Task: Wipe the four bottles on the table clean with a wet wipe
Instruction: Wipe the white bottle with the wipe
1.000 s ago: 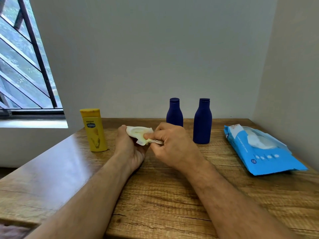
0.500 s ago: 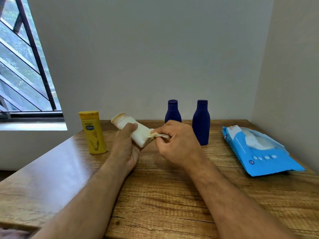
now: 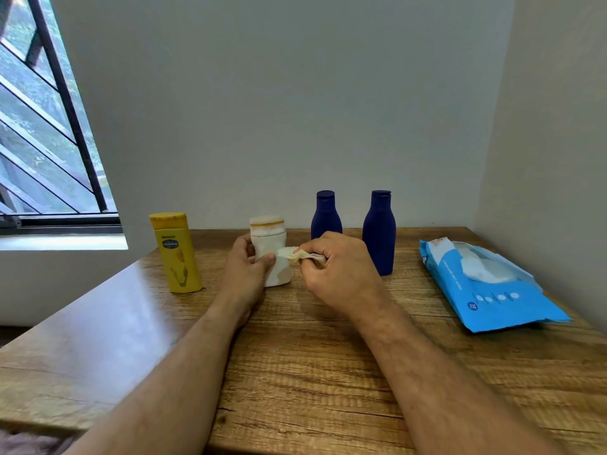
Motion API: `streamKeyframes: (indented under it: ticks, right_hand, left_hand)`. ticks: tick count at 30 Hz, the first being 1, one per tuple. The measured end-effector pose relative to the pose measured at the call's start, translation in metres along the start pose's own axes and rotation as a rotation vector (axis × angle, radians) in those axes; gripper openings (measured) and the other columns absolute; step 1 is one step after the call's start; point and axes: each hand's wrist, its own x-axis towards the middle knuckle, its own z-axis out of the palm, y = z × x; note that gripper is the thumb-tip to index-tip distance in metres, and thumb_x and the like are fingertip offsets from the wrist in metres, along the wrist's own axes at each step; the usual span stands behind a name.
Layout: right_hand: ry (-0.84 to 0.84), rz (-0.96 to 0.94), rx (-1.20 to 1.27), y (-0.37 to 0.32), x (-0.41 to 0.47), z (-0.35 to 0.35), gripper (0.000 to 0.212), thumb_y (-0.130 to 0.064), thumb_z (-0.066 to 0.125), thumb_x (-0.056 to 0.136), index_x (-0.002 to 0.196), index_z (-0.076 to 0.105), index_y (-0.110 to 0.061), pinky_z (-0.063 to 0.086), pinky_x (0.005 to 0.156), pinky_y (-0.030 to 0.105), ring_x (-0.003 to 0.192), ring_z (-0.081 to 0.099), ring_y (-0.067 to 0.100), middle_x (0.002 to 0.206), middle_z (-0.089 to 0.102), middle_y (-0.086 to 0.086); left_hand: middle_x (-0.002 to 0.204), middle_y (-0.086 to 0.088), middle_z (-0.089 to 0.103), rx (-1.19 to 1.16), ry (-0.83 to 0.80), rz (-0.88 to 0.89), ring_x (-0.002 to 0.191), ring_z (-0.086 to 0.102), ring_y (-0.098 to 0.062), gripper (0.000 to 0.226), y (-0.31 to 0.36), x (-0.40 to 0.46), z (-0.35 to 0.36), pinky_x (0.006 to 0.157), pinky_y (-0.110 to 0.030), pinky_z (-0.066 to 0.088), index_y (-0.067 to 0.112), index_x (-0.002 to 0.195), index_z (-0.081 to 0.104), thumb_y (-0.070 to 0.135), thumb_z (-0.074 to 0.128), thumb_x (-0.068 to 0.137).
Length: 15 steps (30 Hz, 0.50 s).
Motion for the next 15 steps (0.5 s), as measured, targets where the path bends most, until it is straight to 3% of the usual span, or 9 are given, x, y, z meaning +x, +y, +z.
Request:
streamKeyframes:
  ticks: [5, 10, 15]
  right_hand:
    - [-0.06, 0.031, 0.023, -0.0014, -0.001, -0.0006, 0.023, -0.022, 0.067, 0.089, 0.11, 0.074, -0.023, 0.055, 0.081, 0.022, 0.086, 0.06, 0.006, 0.093, 0.066, -0.012]
    - [-0.071, 0.039, 0.032, -0.0026, -0.001, -0.0007, 0.023, -0.021, 0.067, 0.089, 0.111, 0.073, -0.022, 0.054, 0.08, 0.02, 0.085, 0.059, 0.006, 0.092, 0.065, -0.012]
    - [-0.05, 0.036, 0.022, -0.0003, -0.0005, 0.0, 0.023, -0.022, 0.067, 0.089, 0.111, 0.073, -0.023, 0.055, 0.082, 0.023, 0.086, 0.059, 0.005, 0.095, 0.066, -0.011]
  left_hand:
    - [0.119, -0.003, 0.066, 0.004, 0.028, -0.008, 0.103, 0.065, -0.015, 0.037, -0.0022, 0.0003, 0.0013, 0.094, -0.04, 0.055, 0.018, 0.134, 0.055, 0.005, 0.059, 0.099]
    - [0.13, -0.005, 0.062, 0.072, 0.053, -0.004, 0.116, 0.06, -0.021, 0.038, -0.002, 0.0009, 0.0014, 0.102, -0.045, 0.052, 0.018, 0.136, 0.054, 0.007, 0.058, 0.1]
    - [0.142, -0.006, 0.055, 0.139, 0.056, -0.062, 0.122, 0.056, -0.021, 0.065, -0.0047, 0.0037, -0.0003, 0.106, -0.044, 0.049, 0.016, 0.146, 0.044, 0.005, 0.073, 0.089]
